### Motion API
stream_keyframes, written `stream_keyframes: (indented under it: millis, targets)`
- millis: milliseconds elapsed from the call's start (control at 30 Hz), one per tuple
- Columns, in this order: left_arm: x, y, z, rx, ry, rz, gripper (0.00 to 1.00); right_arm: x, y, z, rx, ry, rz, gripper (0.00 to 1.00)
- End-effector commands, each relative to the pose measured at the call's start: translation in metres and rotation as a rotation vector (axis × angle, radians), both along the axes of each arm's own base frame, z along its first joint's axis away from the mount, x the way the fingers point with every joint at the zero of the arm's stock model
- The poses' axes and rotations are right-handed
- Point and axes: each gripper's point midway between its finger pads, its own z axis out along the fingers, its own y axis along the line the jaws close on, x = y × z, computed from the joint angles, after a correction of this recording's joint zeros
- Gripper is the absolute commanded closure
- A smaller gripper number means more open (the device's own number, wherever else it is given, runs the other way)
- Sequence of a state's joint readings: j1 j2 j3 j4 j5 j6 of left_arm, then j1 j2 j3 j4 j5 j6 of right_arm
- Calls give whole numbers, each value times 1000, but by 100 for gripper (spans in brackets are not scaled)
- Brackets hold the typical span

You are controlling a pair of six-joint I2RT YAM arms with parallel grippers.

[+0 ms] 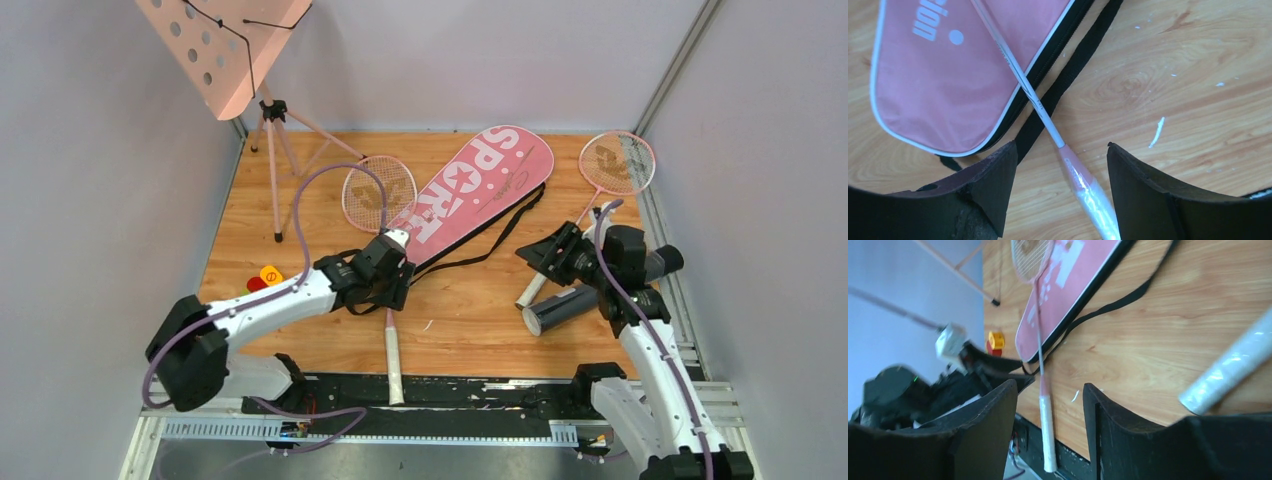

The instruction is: Pack up the badminton gear

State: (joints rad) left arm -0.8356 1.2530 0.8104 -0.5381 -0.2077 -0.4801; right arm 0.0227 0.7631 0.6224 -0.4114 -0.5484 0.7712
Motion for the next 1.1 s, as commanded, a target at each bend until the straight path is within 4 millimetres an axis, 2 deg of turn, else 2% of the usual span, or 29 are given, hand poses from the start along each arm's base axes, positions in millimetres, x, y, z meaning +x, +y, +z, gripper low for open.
stream_keyframes:
  millis: [0, 133, 267, 433, 600, 667, 800, 967, 1067]
  targets:
    - [14, -14, -29, -34, 43, 60, 28, 0, 30, 18, -10, -147, 118, 48]
    - [24, -8, -50, 40, 80, 84, 39, 1, 37, 6, -29, -132, 134, 48]
    - [31, -7, -56, 48, 76, 94, 47, 3, 38, -1, -42, -120, 143, 47]
    - [30, -9, -64, 33, 88, 86, 56, 6, 40, -2, -46, -112, 147, 47]
    - [26, -8, -64, 25, 94, 75, 81, 9, 50, -2, -38, -106, 154, 48]
    - [23, -9, -58, 7, 92, 68, 88, 11, 59, 0, -35, -105, 167, 48]
    - [18, -13, -41, -60, 75, 57, 98, 13, 90, 1, -2, -97, 219, 49]
    - [13, -23, -17, -184, 40, 48, 100, 23, 134, -4, 67, -57, 251, 49]
    - [9, -26, -10, -238, 32, 38, 100, 28, 163, -12, 108, -23, 286, 48]
